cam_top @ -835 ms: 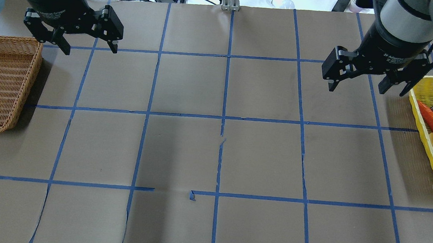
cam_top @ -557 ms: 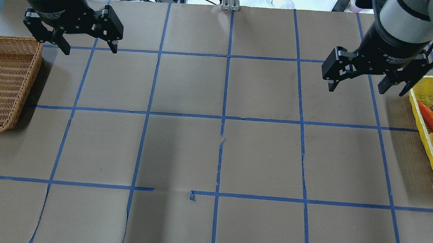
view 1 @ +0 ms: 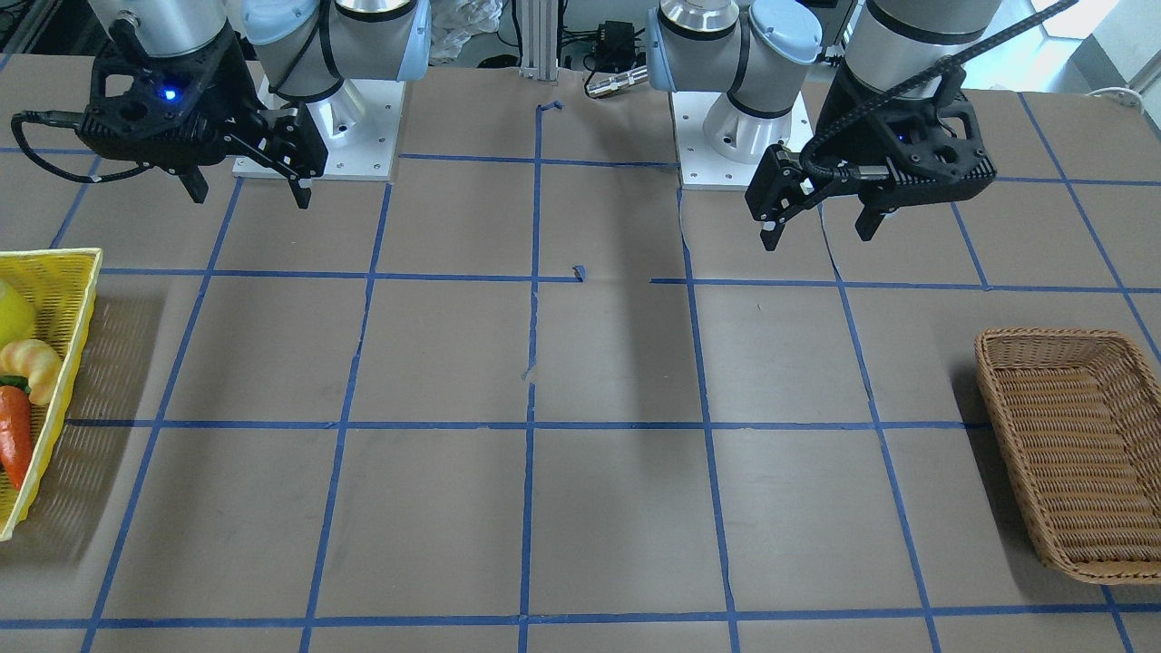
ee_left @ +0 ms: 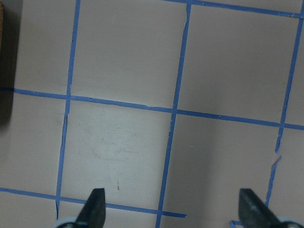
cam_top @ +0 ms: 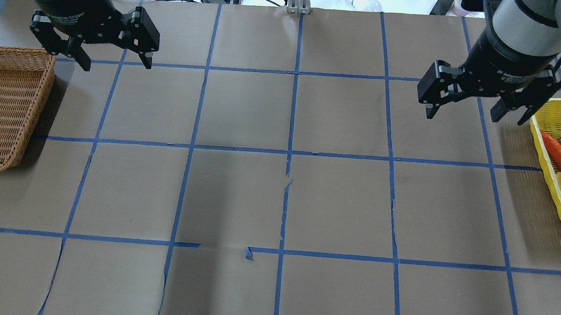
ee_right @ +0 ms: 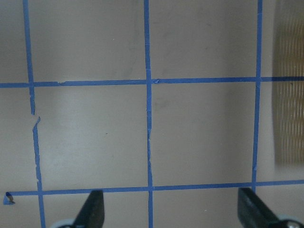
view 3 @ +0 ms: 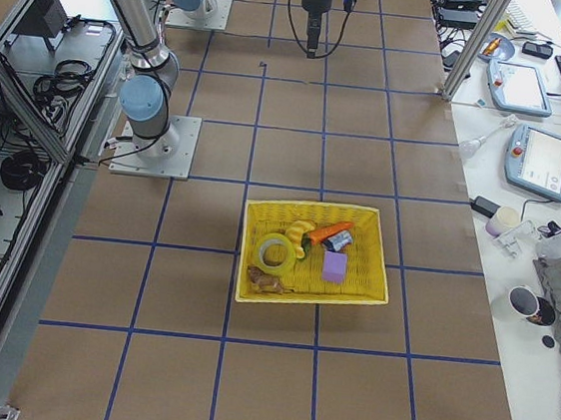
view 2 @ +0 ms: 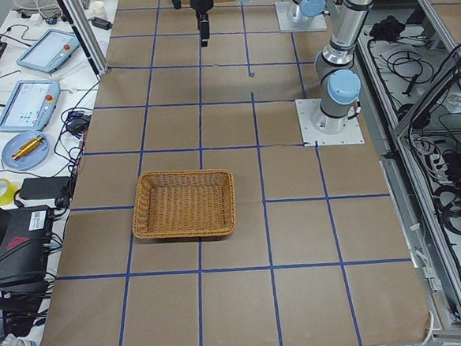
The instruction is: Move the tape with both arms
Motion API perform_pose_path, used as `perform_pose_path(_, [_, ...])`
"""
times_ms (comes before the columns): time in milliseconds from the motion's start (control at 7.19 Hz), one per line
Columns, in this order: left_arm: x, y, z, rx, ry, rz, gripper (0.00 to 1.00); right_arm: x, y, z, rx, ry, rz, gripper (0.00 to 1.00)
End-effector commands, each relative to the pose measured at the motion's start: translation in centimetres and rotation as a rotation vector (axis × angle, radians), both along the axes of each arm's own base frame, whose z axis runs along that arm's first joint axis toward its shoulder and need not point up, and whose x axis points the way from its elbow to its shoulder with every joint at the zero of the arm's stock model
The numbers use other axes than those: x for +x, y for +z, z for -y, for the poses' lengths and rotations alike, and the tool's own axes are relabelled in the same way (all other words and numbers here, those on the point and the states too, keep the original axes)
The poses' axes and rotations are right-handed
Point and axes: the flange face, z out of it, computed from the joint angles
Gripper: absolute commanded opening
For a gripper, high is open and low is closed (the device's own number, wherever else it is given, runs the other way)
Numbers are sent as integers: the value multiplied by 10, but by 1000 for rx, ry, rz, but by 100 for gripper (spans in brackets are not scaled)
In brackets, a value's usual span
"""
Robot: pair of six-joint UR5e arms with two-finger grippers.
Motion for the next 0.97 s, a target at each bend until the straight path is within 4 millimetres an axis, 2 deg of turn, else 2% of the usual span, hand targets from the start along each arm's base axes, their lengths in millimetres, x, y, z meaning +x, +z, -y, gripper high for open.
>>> perform_pose_path(0, [0, 1, -1, -1, -1, 1, 100, 0, 1, 0, -3, -1, -1, 100])
perform_pose_path(835, [1, 1, -2, 10, -1, 6, 100, 0, 0, 0, -1, 0, 1, 100])
